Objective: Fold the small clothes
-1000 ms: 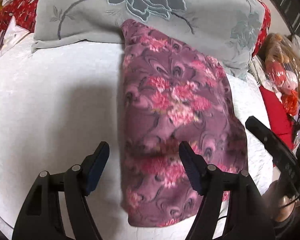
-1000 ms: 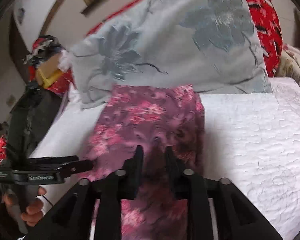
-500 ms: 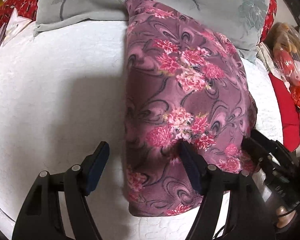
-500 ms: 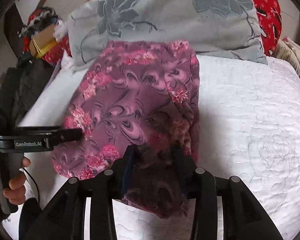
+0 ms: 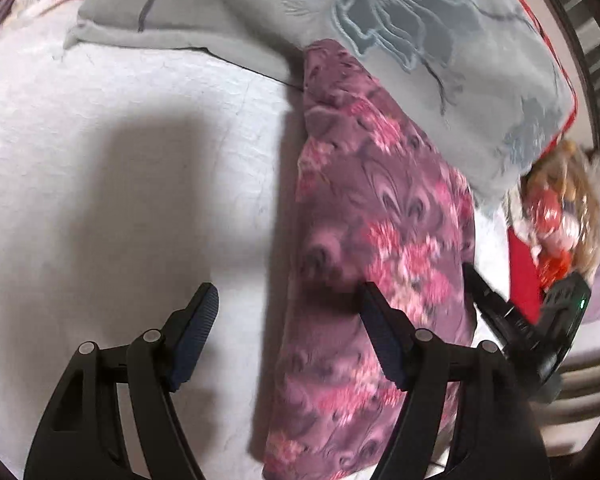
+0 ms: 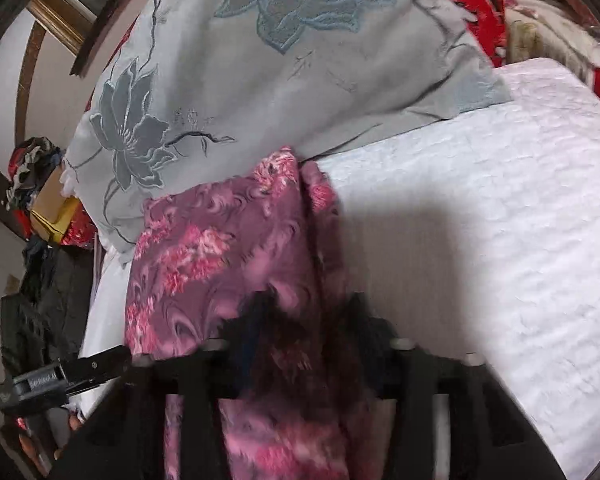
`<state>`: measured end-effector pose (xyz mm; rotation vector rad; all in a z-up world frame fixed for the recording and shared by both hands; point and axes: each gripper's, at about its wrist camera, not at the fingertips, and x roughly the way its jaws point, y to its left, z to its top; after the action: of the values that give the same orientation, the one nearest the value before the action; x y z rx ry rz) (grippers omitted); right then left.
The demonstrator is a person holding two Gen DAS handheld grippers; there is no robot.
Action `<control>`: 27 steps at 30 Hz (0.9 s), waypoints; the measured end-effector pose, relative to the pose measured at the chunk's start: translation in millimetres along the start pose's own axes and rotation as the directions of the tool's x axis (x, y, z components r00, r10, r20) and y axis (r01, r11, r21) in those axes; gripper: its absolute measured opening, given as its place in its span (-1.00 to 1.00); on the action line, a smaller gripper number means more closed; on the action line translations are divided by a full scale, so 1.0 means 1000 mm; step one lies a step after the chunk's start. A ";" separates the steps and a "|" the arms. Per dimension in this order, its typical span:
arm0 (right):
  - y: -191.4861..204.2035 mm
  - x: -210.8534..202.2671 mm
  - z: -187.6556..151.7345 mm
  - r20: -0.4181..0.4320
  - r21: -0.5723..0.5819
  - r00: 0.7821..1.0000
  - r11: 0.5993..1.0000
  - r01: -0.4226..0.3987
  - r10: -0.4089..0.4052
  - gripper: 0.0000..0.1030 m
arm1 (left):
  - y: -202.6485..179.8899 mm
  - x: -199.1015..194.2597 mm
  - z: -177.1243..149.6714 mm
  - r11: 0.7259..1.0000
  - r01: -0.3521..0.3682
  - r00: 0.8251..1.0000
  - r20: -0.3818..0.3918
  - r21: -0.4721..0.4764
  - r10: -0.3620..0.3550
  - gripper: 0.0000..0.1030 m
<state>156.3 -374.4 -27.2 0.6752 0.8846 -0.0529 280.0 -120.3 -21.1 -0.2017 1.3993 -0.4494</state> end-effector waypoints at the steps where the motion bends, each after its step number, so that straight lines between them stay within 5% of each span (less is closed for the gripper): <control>1: 0.003 0.000 0.000 0.009 -0.023 1.000 1.000 0.000 0.001 -0.81 | 0.001 0.005 0.003 1.000 -0.001 1.000 -0.011 -0.002 0.001 0.44; 6: 0.002 -0.009 0.009 0.049 -0.038 0.999 0.999 -0.005 0.007 -0.83 | 0.002 -0.002 0.017 0.998 0.056 0.998 0.007 -0.006 -0.056 0.44; 10: -0.004 -0.009 0.031 0.096 0.039 0.993 0.997 -0.069 0.065 -0.63 | 0.001 0.006 0.026 0.997 0.074 0.997 -0.010 -0.031 -0.074 0.44; 12: -0.001 0.006 0.037 0.055 0.043 0.997 0.998 -0.056 0.054 -0.09 | 0.000 0.017 0.027 0.997 0.071 0.997 -0.035 -0.039 -0.072 0.45; 13: 0.001 0.014 0.038 0.025 0.036 0.999 0.999 -0.041 0.040 -0.06 | 0.000 0.020 0.026 0.997 0.063 0.997 -0.040 -0.039 -0.065 0.45; 14: 0.006 0.027 0.037 -0.014 0.011 1.000 1.000 0.009 -0.009 -0.26 | -0.003 0.020 0.025 0.998 0.059 0.998 -0.034 -0.034 -0.060 0.45; 15: 0.011 0.032 0.036 -0.024 -0.021 0.999 0.999 0.045 -0.046 -0.95 | -0.004 0.018 0.025 0.998 0.060 0.998 -0.033 -0.025 -0.061 0.45; 18: 0.017 0.019 0.038 0.068 -0.044 0.998 0.999 0.009 -0.006 -0.92 | -0.002 0.013 0.027 0.999 0.051 0.999 -0.013 -0.013 -0.051 0.48; 22: -0.003 0.034 0.038 -0.021 0.008 0.999 0.999 0.034 -0.034 -0.91 | 0.002 0.013 0.030 0.998 0.053 0.998 -0.041 -0.022 -0.054 0.50; 25: -0.009 0.008 0.038 0.042 0.053 0.999 0.999 -0.004 0.001 -0.39 | 0.007 -0.002 0.025 0.997 0.072 0.997 -0.021 -0.009 -0.073 0.50; 27: -0.022 -0.006 0.032 0.052 0.100 0.996 0.992 -0.078 0.073 0.24 | 0.016 -0.006 0.019 0.993 0.116 0.993 -0.010 -0.030 -0.117 0.50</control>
<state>168.1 -411.4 -20.3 0.7996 0.8130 -0.0468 301.1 -105.7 -18.5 -0.3058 1.4110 -0.5277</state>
